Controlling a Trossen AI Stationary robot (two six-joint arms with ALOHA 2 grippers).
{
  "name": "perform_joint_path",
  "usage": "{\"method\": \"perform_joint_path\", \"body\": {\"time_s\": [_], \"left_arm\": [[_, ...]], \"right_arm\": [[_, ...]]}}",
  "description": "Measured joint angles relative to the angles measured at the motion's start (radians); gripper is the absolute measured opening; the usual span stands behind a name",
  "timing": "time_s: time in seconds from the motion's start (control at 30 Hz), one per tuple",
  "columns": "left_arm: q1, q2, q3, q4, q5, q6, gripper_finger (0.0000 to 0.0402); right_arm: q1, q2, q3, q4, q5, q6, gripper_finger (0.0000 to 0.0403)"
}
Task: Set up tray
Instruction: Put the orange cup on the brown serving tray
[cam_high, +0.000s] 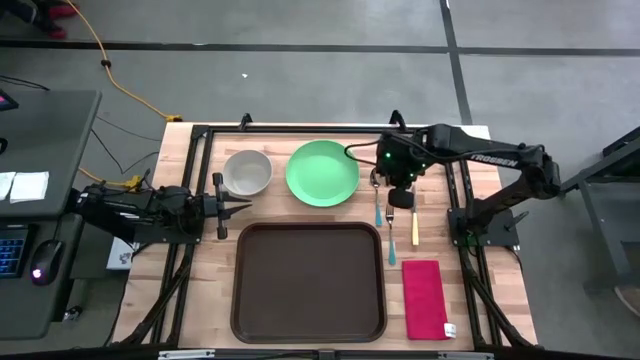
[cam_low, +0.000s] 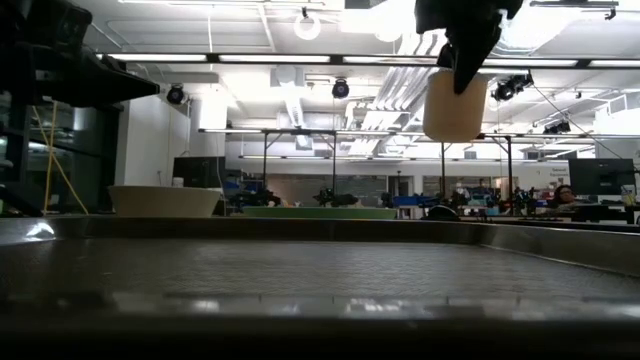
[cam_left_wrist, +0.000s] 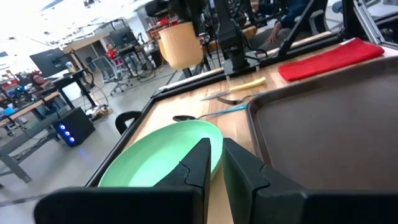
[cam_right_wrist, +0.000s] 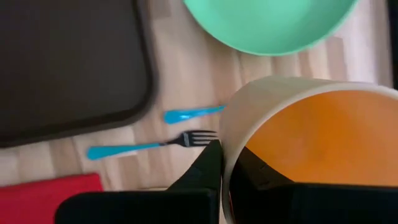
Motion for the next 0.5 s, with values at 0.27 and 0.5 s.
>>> {"method": "perform_joint_path", "body": {"time_s": [0.27, 0.5], "left_arm": [[0.000, 0.000, 0.000, 0.080, -0.002, -0.015, 0.0074], [0.000, 0.000, 0.000, 0.093, -0.003, -0.032, 0.0074]], "right_arm": [[0.104, 0.013, 0.022, 0.057, -0.033, 0.068, 0.0000], [0.187, 0.120, 0.146, 0.056, -0.035, 0.065, 0.0000]]}}
